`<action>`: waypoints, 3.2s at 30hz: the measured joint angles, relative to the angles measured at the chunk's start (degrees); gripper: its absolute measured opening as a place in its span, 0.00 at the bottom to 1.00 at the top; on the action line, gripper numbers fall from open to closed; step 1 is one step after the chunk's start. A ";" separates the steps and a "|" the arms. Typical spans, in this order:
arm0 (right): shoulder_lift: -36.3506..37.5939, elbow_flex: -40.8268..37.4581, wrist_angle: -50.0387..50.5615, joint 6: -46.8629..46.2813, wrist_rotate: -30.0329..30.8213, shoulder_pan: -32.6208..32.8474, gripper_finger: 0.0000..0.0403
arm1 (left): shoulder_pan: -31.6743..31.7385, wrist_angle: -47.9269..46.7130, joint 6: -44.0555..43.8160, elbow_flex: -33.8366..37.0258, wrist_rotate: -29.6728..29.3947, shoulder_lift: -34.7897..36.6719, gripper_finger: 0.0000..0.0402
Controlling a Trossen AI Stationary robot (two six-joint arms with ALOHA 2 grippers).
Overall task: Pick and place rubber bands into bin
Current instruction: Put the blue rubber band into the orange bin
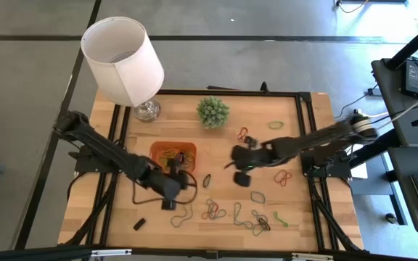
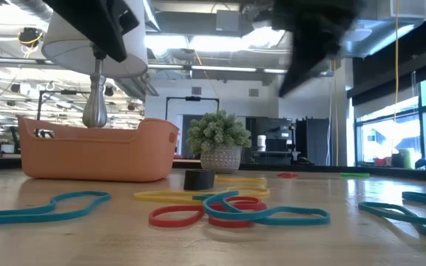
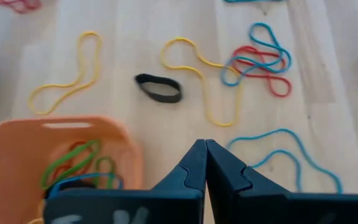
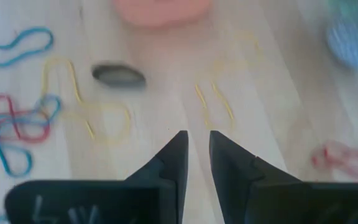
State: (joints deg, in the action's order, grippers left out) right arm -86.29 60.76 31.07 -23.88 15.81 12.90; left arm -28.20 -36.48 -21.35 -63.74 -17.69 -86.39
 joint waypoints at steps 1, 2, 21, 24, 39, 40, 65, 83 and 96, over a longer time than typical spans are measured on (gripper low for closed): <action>2.70 -3.19 -0.95 -1.23 0.04 0.27 0.17 | -0.43 -1.42 -0.57 -2.10 0.60 -1.88 0.00; 5.08 -6.06 -1.47 -2.67 0.06 0.56 0.17 | -0.90 -2.99 -1.11 -4.19 1.27 -3.78 0.00; 24.51 -30.07 -4.33 -13.60 -0.47 2.41 0.17 | -3.31 -9.51 -39.79 -19.20 15.97 -23.06 0.24; 24.49 -30.08 -4.37 -12.97 -0.46 2.41 0.17 | -3.32 -8.41 -41.66 -19.20 16.21 -24.64 0.33; 24.47 -30.08 -4.35 -10.17 -0.46 2.39 0.17 | -5.41 -7.65 -42.98 -19.30 15.34 -32.47 0.50; 24.47 -30.07 -4.35 -10.18 -0.44 2.39 0.17 | -5.61 -7.65 -42.92 -19.43 15.44 -32.89 0.50; 24.45 -30.06 -4.61 -8.60 -0.41 2.22 0.17 | -8.31 -14.50 -42.01 -18.70 8.85 -27.04 0.01; 24.43 -30.06 -7.77 -9.89 1.07 2.22 0.17 | -1.56 -29.15 -28.55 -19.03 -5.24 -0.85 0.00; 24.43 -30.06 -9.09 -16.38 3.63 1.93 0.17 | 14.45 -36.18 -3.89 -19.09 -2.16 3.59 0.00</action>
State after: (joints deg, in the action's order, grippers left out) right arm -61.87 30.70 21.98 -40.26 19.44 14.83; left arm -13.74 -72.66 -25.24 -82.83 -19.84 -82.81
